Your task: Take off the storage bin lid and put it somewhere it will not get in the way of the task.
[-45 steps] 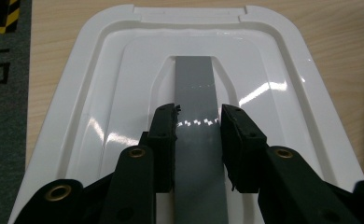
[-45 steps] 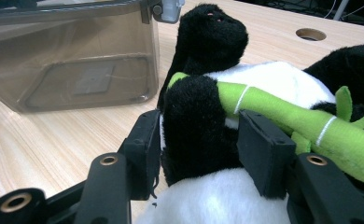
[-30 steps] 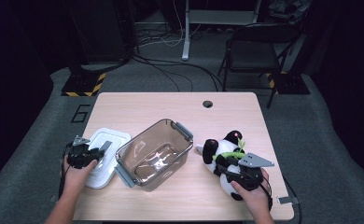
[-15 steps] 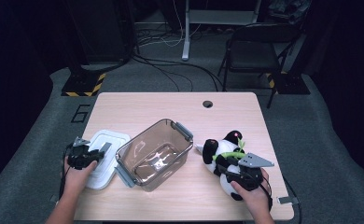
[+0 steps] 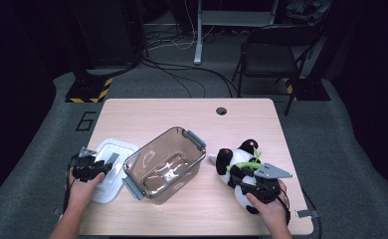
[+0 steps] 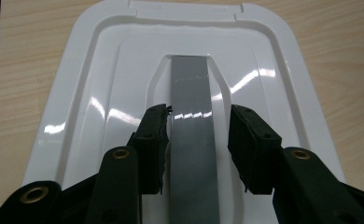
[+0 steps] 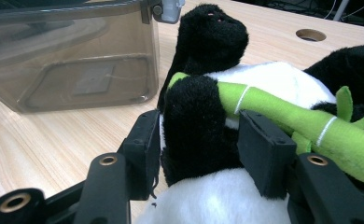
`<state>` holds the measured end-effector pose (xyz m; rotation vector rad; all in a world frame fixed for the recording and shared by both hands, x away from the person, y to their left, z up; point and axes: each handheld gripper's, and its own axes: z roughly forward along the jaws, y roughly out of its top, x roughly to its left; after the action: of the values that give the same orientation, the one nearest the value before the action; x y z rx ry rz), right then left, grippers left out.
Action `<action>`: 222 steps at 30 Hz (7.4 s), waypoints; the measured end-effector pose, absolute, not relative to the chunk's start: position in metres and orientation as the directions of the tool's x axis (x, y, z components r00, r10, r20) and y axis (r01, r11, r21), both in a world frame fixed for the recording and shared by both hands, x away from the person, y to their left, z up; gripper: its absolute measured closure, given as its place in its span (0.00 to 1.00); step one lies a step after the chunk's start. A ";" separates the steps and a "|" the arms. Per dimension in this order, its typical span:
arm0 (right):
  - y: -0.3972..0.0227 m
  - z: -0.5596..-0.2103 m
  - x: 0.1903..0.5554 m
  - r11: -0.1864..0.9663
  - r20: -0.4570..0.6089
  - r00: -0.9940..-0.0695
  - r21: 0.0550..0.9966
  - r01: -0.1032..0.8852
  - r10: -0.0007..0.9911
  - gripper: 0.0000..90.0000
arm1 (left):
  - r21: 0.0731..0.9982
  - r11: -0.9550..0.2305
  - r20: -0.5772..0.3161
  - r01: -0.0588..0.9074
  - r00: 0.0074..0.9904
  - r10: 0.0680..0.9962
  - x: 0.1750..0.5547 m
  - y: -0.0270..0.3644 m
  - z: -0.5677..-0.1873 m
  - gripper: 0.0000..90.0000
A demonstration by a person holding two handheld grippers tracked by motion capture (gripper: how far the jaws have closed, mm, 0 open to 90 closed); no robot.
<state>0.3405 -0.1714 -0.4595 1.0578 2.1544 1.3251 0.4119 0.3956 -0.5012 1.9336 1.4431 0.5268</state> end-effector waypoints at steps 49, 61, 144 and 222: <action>-0.171 -0.460 0.340 0.263 0.053 -0.630 0.879 0.397 0.775 0.55 | 0.797 -0.260 -0.112 0.545 0.556 0.823 0.386 0.326 -0.397 0.66; -0.171 -0.460 0.340 0.262 0.054 -0.631 0.880 0.396 0.774 0.54 | 0.778 -0.293 -0.105 0.555 0.575 0.812 0.390 0.317 -0.411 0.69; -0.205 -0.432 0.332 0.204 0.046 -0.552 0.901 0.383 0.833 0.52 | 0.781 -0.367 -0.090 0.505 0.673 0.734 0.374 0.295 -0.421 0.83; -0.200 -0.425 0.333 0.201 0.006 -0.466 0.897 0.394 0.885 0.85 | 0.806 -0.336 -0.149 0.488 0.715 0.683 0.397 0.300 -0.426 0.84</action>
<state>0.3327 -0.1999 -0.4246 1.1858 1.9570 1.2217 0.3965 0.3001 -0.4260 2.0035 0.8940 0.2680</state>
